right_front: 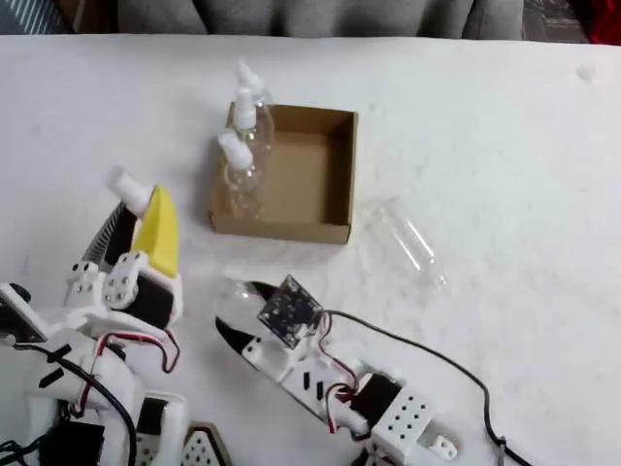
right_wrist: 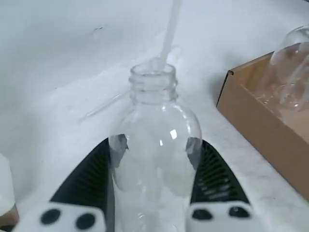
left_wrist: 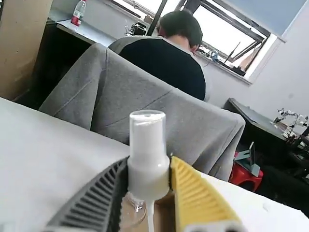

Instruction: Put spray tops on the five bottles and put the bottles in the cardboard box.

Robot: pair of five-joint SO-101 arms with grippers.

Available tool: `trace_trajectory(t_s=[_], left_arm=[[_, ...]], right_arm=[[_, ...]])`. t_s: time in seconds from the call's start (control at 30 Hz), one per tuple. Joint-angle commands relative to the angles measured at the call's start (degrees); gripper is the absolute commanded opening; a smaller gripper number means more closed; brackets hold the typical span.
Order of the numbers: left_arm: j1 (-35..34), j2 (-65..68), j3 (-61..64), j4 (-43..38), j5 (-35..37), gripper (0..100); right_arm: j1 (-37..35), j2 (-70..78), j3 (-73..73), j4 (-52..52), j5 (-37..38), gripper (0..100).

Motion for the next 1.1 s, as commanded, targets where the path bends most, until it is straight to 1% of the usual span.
trace_trajectory(t_s=[0.0,0.13,0.33,0.43,0.57,0.7,0.83,0.93,1.07], left_arm=[[0.9,-0.6,-0.7,1.3,-1.6,2],[1.3,-0.6,-0.5,1.3,-1.6,2],[8.7,-0.3,-0.2,2.9,-1.9,2],[9.1,-0.3,1.4,2.4,-2.2,2],[9.6,-0.5,3.1,1.6,-6.2,2],[10.0,-0.5,3.6,1.3,-6.2,2],[13.4,-0.3,4.8,1.3,-6.5,2],[15.5,-0.3,7.0,-0.1,-9.2,2],[15.4,-0.3,8.5,-1.7,-10.0,2]], right_arm=[[0.6,0.1,-3.7,-1.4,0.2,1.6],[0.6,0.1,-3.7,-1.5,0.3,1.6],[0.7,0.1,-3.3,-3.8,0.3,1.6],[0.7,0.1,-3.0,-4.1,0.3,1.6],[2.3,0.1,-3.0,-4.2,0.3,1.6],[4.8,0.0,-3.2,-5.0,0.3,1.6],[5.9,0.0,-2.9,-7.4,0.2,1.6],[6.5,0.0,-2.9,-7.3,0.2,1.6],[7.8,0.0,-2.8,-7.2,0.2,1.6]])
